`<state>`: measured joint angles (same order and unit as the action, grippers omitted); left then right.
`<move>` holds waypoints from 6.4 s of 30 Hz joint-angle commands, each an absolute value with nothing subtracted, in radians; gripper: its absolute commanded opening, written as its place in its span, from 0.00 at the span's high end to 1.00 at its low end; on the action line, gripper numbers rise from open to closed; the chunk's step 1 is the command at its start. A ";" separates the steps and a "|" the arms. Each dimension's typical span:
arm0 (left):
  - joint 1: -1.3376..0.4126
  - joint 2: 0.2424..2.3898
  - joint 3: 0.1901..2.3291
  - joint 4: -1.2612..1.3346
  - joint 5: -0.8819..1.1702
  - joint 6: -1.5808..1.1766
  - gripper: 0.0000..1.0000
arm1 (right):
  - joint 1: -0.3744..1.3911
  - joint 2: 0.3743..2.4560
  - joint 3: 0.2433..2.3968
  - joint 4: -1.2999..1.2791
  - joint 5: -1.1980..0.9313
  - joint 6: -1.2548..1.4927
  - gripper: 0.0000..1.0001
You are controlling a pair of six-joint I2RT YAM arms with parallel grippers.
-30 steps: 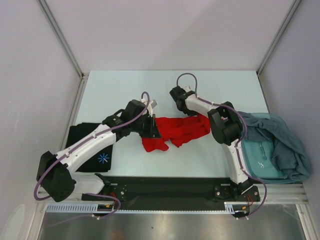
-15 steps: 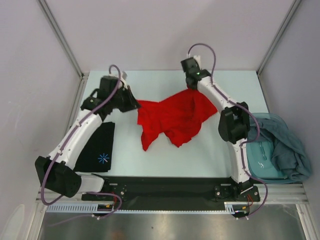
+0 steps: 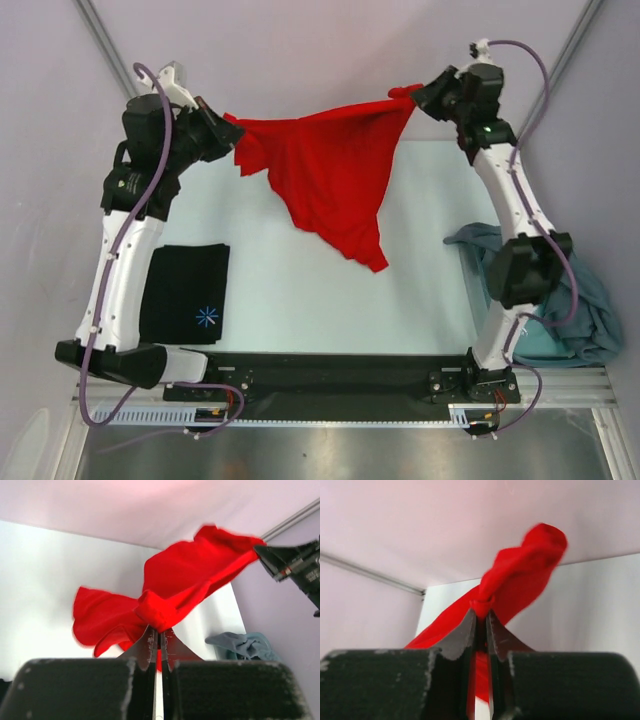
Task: Fold and stack the t-shirts
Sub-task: Flatten the tshirt out
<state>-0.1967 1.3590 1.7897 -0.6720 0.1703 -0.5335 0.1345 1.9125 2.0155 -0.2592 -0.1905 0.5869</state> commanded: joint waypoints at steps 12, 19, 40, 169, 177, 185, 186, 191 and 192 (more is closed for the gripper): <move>-0.486 0.884 1.039 -0.773 0.068 -0.533 1.00 | 0.077 1.290 0.867 -0.104 -0.570 0.626 0.86; -0.529 0.845 0.816 -0.932 0.135 -0.615 1.00 | 0.160 1.154 0.701 -0.554 -0.559 0.490 0.75; -0.531 1.426 1.169 -0.716 -0.095 -0.368 0.11 | 0.192 1.636 1.190 -0.629 -0.125 0.315 0.00; -0.249 1.410 1.101 -0.666 0.057 -0.354 0.53 | 0.009 1.712 1.085 -0.349 -0.199 0.727 0.35; -0.249 1.374 1.071 -0.680 0.061 -0.373 0.54 | 0.008 1.675 0.888 -0.130 -0.183 1.052 0.40; -0.247 1.367 1.078 -0.689 0.052 -0.361 0.55 | -0.018 1.715 0.848 -0.042 -0.064 1.218 0.45; -0.248 1.368 1.086 -0.690 0.051 -0.360 0.55 | -0.018 1.727 0.857 -0.041 -0.069 1.218 0.46; -0.247 1.368 1.092 -0.699 0.034 -0.353 0.55 | -0.018 1.769 0.880 -0.060 -0.043 1.210 0.64; -0.247 1.365 1.089 -0.701 0.034 -0.353 0.55 | -0.018 1.769 0.884 -0.055 -0.051 1.197 0.69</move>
